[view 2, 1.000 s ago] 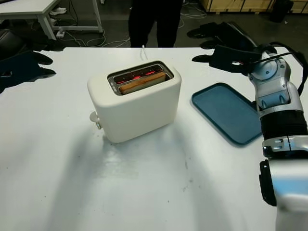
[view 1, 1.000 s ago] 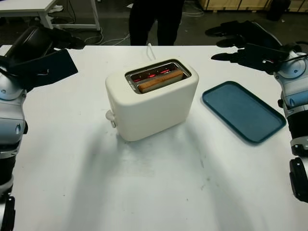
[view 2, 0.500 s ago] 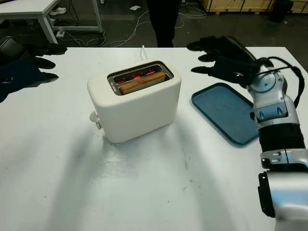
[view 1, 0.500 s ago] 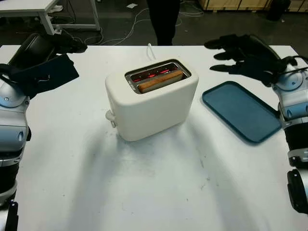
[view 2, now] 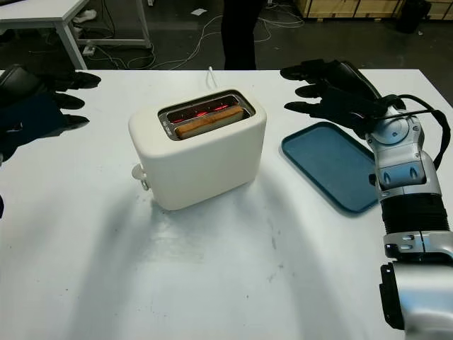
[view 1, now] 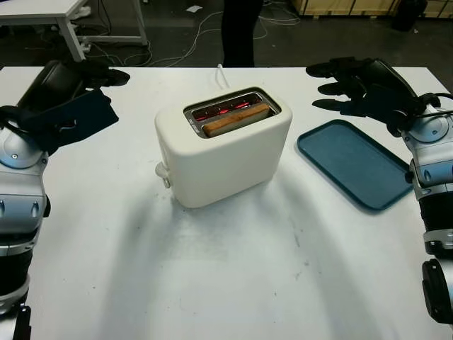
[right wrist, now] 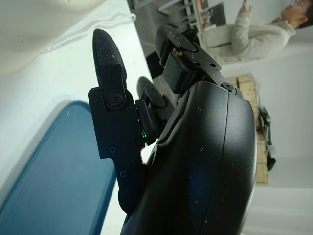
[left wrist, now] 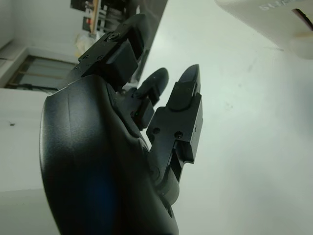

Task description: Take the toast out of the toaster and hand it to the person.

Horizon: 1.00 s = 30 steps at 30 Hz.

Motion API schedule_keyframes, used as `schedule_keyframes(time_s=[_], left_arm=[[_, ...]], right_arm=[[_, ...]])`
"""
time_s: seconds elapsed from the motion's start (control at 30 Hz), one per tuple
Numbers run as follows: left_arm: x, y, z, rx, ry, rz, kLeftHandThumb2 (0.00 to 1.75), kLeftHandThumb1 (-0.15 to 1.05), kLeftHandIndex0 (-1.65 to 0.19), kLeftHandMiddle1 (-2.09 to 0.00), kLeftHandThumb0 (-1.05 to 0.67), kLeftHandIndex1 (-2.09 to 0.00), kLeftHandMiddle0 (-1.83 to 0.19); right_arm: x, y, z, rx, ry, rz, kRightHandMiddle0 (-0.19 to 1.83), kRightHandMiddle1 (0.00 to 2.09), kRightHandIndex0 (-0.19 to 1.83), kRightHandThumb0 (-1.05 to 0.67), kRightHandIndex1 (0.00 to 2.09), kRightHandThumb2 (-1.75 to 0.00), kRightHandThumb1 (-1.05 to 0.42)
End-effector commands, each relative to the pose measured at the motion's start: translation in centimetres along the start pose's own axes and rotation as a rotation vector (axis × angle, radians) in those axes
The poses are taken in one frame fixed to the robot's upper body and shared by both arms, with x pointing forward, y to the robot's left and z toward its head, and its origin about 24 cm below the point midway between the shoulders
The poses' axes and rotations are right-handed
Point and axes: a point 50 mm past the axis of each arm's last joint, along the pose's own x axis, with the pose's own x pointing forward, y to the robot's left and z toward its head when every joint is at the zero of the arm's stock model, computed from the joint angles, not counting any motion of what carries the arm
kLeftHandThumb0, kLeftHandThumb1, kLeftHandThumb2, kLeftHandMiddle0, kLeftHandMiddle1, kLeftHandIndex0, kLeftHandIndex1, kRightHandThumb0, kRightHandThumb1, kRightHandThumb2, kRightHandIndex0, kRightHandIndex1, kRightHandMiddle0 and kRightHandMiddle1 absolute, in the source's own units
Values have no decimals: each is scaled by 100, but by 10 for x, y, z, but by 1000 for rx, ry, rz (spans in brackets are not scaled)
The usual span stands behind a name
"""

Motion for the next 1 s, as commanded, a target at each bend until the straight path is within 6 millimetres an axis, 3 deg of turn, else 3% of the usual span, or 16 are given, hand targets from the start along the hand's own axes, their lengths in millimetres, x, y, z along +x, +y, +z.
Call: schedule_keyframes(time_s=[0.0,0.53,0.97], left_arm=[[-2,-1,-2,4,18,1,9,92,-65,-26,1,0,-64],[-2,-8,-6,-17,30,-23,11,92,-63,-26,-3,0,-63],[-2,-5,-3,1,11,-26,11,92,-64,-27,-4,0,-62]], right_arm=[[-2,0,-1,14,3,-10,57,0,67,-44,0,-12,-92],[-6,5,-11,73,23,-22,54,0,64,-42,0,-13,-92],[-3,8,-8,53,26,-15,56,0,64,-42,0,-12,-92]])
